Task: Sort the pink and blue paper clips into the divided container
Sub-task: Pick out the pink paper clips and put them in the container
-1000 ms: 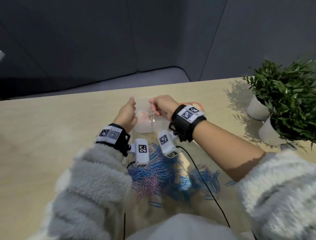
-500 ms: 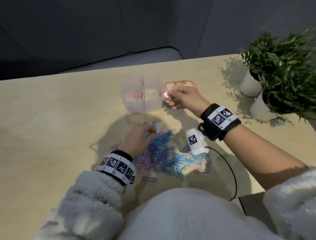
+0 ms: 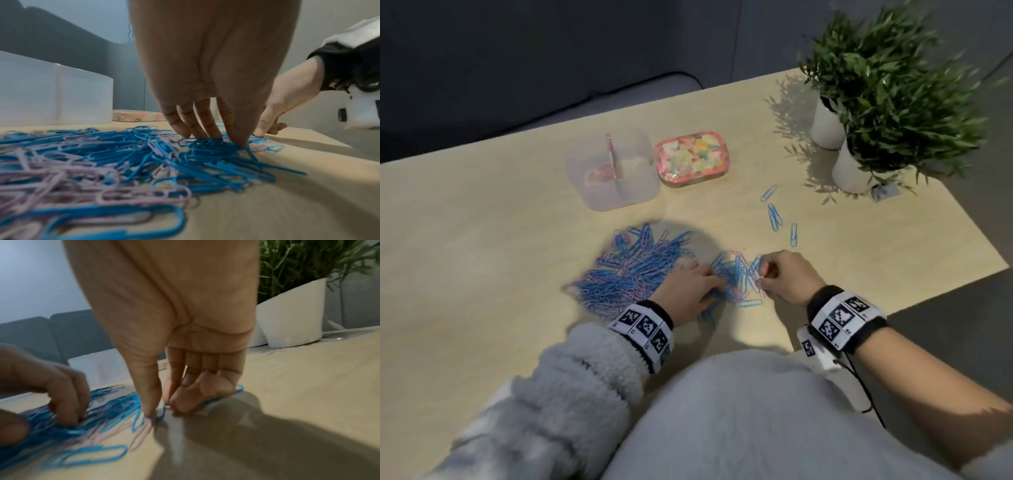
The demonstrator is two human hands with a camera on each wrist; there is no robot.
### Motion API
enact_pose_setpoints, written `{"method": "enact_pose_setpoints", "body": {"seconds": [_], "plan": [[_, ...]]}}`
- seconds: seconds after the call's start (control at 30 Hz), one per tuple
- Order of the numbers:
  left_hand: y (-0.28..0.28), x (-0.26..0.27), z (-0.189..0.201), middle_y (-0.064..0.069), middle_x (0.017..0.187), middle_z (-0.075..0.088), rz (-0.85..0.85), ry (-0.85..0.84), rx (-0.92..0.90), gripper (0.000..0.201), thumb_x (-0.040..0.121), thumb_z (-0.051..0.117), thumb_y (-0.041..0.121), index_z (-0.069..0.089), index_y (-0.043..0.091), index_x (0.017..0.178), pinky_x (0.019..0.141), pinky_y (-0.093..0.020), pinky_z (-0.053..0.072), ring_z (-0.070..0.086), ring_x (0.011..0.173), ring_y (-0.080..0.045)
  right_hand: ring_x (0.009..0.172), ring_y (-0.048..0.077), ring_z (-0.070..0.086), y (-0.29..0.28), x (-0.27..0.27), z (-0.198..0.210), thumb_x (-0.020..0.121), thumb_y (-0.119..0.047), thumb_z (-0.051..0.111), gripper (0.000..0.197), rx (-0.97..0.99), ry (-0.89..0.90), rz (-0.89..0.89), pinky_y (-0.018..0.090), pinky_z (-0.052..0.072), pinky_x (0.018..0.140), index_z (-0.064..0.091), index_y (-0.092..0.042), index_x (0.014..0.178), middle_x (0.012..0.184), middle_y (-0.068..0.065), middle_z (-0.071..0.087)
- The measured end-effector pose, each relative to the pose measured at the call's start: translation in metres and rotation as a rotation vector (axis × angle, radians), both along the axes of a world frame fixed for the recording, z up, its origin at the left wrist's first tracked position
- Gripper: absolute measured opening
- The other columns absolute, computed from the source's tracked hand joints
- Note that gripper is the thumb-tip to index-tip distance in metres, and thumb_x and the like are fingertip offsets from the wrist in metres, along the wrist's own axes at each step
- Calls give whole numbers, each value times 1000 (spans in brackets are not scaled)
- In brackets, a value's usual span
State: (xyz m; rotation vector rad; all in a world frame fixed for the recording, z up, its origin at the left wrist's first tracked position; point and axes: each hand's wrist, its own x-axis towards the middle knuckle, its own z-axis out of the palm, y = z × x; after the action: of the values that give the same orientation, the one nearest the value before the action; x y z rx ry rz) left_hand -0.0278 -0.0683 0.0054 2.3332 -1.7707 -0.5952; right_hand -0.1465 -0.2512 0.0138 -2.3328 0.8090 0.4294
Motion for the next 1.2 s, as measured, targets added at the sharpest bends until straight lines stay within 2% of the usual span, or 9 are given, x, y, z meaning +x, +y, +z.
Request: {"method": "enact_pose_setpoints", "body": {"seconds": [0.13, 0.3, 0.47, 0.6, 0.73, 0.87, 0.93, 1.03, 1.2], "plan": [[13, 4, -2, -1, 115, 55, 59, -8, 39, 18, 89, 52, 26, 64, 21, 102, 93, -36, 36, 46, 111, -24, 79, 27, 61, 6, -4, -12, 69, -10, 69, 21, -62, -57, -41, 32, 45, 72, 54, -23, 73, 79, 7, 67], [6, 4, 9, 0, 113, 55, 113, -70, 17, 20, 90, 49, 32, 63, 22, 100, 93, -35, 34, 45, 112, -22, 69, 20, 54, -9, -4, -13, 72, -1, 64, 14, 49, -139, -185, 22, 39, 70, 66, -13, 79, 70, 5, 59], [-29, -4, 9, -2, 114, 57, 119, -83, -9, 23, 89, 49, 30, 60, 22, 108, 94, -37, 34, 48, 109, -27, 46, -6, 53, -27, -4, -3, 85, 2, 54, 19, 342, -348, -461, 13, 47, 54, 66, -4, 72, 67, 5, 62], [-47, -6, 3, -2, 120, 54, 134, -79, 40, 33, 90, 50, 41, 54, 22, 116, 95, -38, 34, 48, 113, -27, 41, 11, 50, -34, -4, 8, 86, 1, 42, 28, 523, -386, -735, 14, 38, 36, 56, -6, 62, 49, 2, 58], [-60, -1, 2, -4, 112, 58, 211, -41, 52, 21, 88, 51, 32, 56, 19, 104, 94, -39, 35, 49, 109, -27, 64, 29, 60, -33, -5, 12, 84, 3, 27, 27, 852, -478, -820, 23, 49, 40, 53, 5, 77, 76, 19, 59], [-58, 10, 7, -7, 100, 65, 371, 131, -32, 12, 85, 53, 15, 62, 13, 93, 91, -37, 44, 57, 98, -27, 43, 18, 58, -36, -5, 15, 88, -4, 21, 31, 1069, -564, -851, 18, 45, 40, 45, -6, 69, 54, 8, 64], [-53, 21, 10, -9, 97, 67, 502, 258, -90, 9, 85, 56, 12, 62, 8, 91, 83, -32, 48, 61, 91, -25, 35, 15, 47, -35, 0, 14, 93, -15, 29, 33, 1005, -507, -798, 17, 36, 37, 46, -10, 66, 44, 2, 56], [-44, 41, 10, -11, 96, 68, 624, 264, -142, 7, 84, 58, 7, 63, 5, 88, 80, -32, 49, 61, 89, -26, 38, 15, 34, -27, 9, -1, 90, -15, 52, 29, 636, -349, -537, 19, 28, 41, 50, -13, 61, 47, 4, 43], [-49, 47, 7, -10, 105, 63, 514, -51, -71, 14, 86, 57, 22, 67, 15, 95, 88, -41, 44, 54, 100, -30, 75, 25, 58, -7, 33, -12, 85, -10, 49, 16, 140, -242, -134, 30, 44, 73, 58, -13, 74, 75, 7, 63]]}}
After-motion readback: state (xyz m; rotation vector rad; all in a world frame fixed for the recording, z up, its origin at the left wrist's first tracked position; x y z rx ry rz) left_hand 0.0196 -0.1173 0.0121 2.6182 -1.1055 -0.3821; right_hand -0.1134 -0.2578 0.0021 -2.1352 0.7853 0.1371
